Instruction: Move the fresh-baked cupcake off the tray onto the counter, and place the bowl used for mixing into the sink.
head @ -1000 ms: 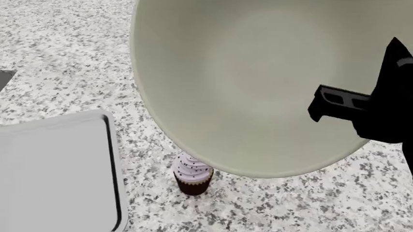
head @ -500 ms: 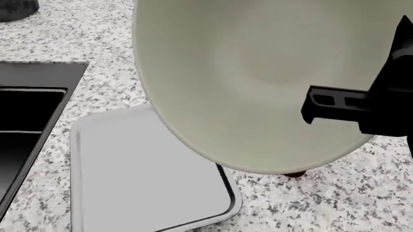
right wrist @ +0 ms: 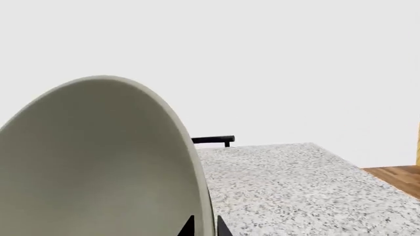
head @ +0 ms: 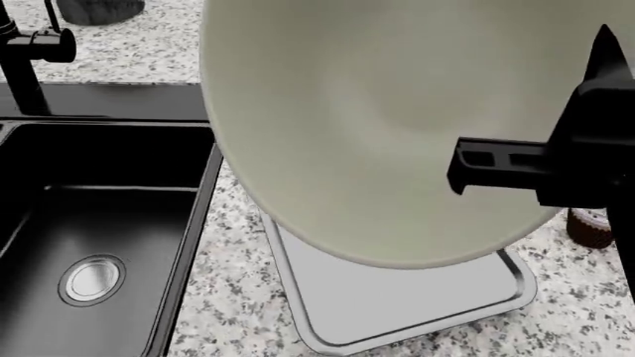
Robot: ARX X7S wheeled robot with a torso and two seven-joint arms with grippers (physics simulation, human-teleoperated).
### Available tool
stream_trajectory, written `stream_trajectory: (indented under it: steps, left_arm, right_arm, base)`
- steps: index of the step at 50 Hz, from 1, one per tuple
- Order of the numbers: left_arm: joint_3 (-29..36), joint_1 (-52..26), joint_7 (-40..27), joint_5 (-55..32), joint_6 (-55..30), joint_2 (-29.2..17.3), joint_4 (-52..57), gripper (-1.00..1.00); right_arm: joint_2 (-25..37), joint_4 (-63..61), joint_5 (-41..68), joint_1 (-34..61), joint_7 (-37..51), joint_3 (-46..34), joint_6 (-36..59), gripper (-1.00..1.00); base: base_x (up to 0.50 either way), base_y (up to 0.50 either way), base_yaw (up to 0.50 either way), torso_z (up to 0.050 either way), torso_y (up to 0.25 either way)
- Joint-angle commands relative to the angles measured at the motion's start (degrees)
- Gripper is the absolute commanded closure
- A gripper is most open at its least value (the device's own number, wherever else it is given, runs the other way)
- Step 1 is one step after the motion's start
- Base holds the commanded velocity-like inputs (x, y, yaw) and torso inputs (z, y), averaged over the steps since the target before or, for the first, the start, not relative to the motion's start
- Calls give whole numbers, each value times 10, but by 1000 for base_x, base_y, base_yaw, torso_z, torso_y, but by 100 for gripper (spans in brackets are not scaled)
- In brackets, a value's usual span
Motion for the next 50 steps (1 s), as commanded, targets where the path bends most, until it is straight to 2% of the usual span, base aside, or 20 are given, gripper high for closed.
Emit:
stream_trajectory:
  steps: [1,12,33,37,40,45,50]
  left_arm:
    - [62,-55,-28,-19,15,-3,-3,-100]
    - [34,-17,-8,-5,15,-9,-4,-100]
    - [40,-9,1,3,21,-9,-2,-100]
    - [-13,49,34,32,8,-2,-1,-100]
    - [-86,119,73,63,-17,12,1,-100]
    - [-125,156,94,83,-33,26,4,-100]
    - [-128,160,97,85,-34,27,4,-100]
  right_arm:
    - [-3,1,-22,-9,-13,2,4,100]
    - [1,-5,-22,-12,-6,1,2,100]
    - [1,-4,-45,-47,-25,16,-5,100]
    - [2,-5,-46,-50,-28,20,-8,100]
    - [1,-5,-54,-68,-35,32,-14,100]
    - [4,-7,-53,-63,-29,29,-13,100]
    - [5,-8,-54,-65,-29,30,-14,100]
  base:
    - [0,500,0,0,0]
    - [0,500,0,0,0]
    - [0,500,0,0,0]
    - [0,500,0,0,0]
    - [0,500,0,0,0]
    - [0,500,0,0,2]
    - [0,500,0,0,0]
